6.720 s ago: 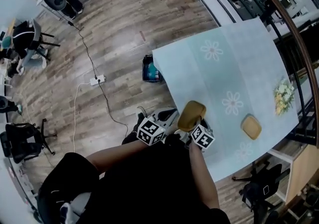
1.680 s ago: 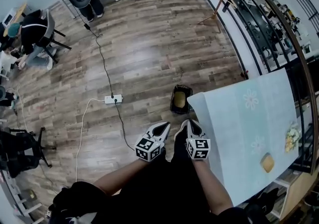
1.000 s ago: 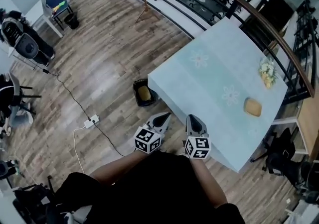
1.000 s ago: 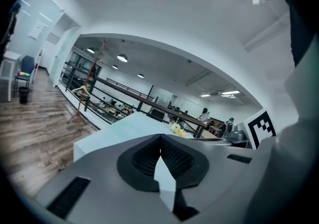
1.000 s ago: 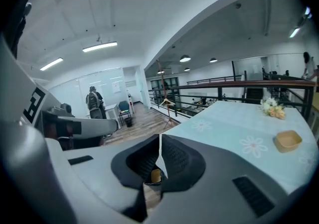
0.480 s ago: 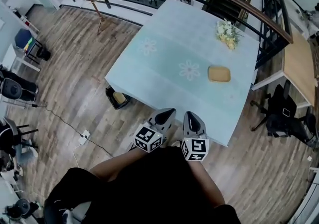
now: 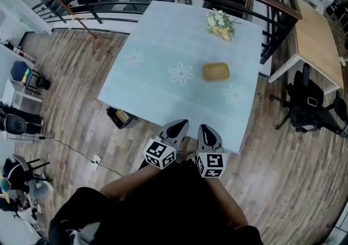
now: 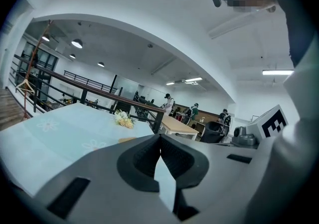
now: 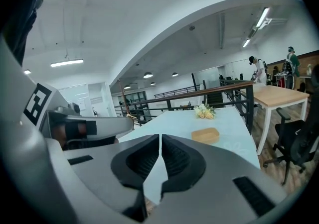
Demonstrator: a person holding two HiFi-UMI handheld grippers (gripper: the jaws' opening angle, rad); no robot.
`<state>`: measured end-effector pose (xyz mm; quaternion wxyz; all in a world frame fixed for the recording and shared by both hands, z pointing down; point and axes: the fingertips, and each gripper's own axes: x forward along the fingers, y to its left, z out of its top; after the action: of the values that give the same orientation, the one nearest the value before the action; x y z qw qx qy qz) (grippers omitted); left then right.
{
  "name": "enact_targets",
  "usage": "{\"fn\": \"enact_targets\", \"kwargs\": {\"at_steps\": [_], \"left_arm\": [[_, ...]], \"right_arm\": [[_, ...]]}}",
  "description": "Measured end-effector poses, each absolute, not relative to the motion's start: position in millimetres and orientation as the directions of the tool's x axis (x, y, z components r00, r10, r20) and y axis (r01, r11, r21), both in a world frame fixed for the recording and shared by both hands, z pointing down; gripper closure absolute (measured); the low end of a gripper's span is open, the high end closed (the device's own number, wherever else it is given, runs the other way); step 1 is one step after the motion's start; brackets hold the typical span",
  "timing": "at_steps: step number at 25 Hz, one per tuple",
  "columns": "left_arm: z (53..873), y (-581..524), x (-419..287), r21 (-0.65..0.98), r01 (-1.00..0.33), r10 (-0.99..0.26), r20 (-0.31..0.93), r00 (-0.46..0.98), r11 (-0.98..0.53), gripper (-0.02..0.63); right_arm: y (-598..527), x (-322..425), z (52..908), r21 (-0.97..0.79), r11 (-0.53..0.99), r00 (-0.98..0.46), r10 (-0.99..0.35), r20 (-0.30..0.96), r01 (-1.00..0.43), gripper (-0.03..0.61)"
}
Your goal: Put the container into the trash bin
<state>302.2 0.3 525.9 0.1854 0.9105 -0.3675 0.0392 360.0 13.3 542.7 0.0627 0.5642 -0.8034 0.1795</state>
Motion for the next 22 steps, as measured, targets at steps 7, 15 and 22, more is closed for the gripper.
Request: {"fn": "enact_targets", "kwargs": {"at_steps": [7,15,22], "left_arm": [[552.1,-32.7,327.6,0.314,-0.682,-0.626,0.271,0.731,-0.661,0.600],[577.4,-107.3,366.6,0.352,-0.618,-0.543,0.295,0.786,-0.703,0.600],[611.5,-157.9,370.6,0.409,-0.597,-0.487,0.347,0.801,-0.690,0.600]], "right_arm": [[-8.2,398.1,568.6,-0.233,0.209,-0.284,-0.887,0.363,-0.950,0.537],[-85.3,437.6,586.6,-0.246,0.120,-0.217,-0.882,0.419,-0.962,0.537],[-163.8,470.1,627.8,-0.239,0.051,-0.173,-0.834,0.524,-0.970,0.537]]}}
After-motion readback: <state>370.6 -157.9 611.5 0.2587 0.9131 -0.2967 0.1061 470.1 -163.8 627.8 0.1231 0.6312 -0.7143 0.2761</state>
